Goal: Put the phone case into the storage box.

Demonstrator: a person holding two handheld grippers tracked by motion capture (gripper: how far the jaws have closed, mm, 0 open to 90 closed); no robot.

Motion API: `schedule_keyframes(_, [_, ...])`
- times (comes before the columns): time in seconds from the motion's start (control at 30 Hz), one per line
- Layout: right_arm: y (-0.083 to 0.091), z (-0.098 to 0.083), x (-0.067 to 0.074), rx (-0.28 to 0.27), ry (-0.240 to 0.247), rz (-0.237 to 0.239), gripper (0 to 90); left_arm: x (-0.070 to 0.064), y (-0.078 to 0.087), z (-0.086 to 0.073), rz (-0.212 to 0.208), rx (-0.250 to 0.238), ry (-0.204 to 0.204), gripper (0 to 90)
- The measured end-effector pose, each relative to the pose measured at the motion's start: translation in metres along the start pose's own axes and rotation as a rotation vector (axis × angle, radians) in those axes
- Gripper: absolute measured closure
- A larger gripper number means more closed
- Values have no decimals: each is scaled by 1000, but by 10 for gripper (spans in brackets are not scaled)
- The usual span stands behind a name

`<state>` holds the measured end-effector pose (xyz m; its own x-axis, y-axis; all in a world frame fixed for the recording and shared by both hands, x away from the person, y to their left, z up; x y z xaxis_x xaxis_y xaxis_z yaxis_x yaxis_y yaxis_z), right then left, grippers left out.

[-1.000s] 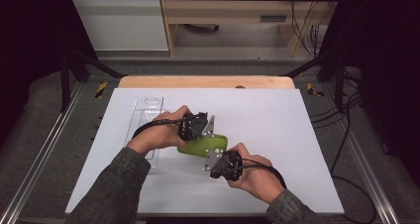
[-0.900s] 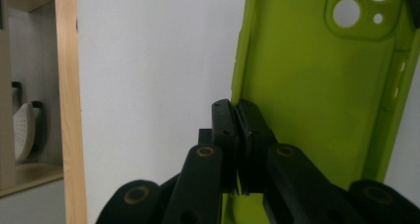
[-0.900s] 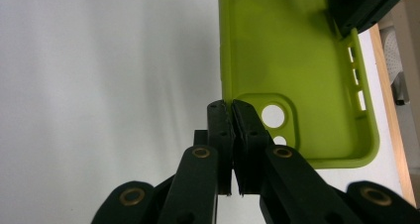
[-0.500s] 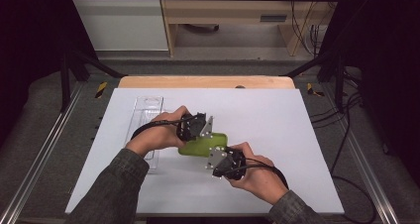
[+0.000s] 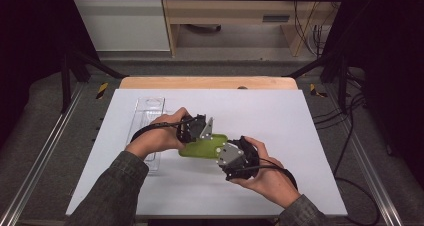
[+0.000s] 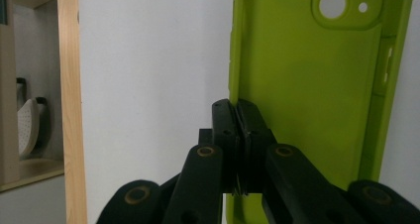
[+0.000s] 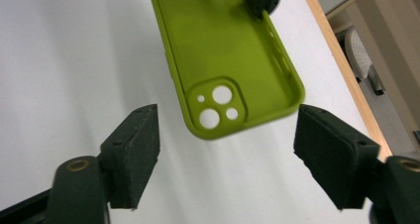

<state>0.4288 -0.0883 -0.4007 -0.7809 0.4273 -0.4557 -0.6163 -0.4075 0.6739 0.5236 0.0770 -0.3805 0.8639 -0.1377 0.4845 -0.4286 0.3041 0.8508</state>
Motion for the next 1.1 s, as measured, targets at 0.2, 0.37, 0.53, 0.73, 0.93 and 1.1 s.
schedule_keyframes(0.2, [6,-11,-6,-10,-29,-18,199,1,2,-6,29,-4,20,875])
schedule_keyframes(0.37, [8,-19,-13,-29,-61,-35,155,0,4,-12,46,0,27,875])
schedule_keyframes(0.53, [6,-25,-20,-55,-116,-49,108,0,6,-16,67,-14,44,875])
schedule_keyframes(0.73, [4,-30,-29,-75,-149,-75,78,-1,9,-21,95,-30,61,875])
schedule_keyframes(0.93, [4,-38,-37,-93,-199,-99,79,-4,13,-27,123,-61,87,875])
schedule_keyframes(1.1, [6,-43,-45,-137,-252,-122,97,-5,17,-31,152,-93,130,875])
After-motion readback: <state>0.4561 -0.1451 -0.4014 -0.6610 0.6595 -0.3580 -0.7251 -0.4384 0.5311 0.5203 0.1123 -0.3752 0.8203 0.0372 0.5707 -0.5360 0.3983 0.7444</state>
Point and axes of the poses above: each handheld gripper's, and its own axes: y roughly backward along the jaws, z roughly out of its top, x roughly to its left, the point moved 1 cm from there along -y, roughly forward along the jaws, and after that the axes turned 3 degrees about -y, right-handed, at the moved point
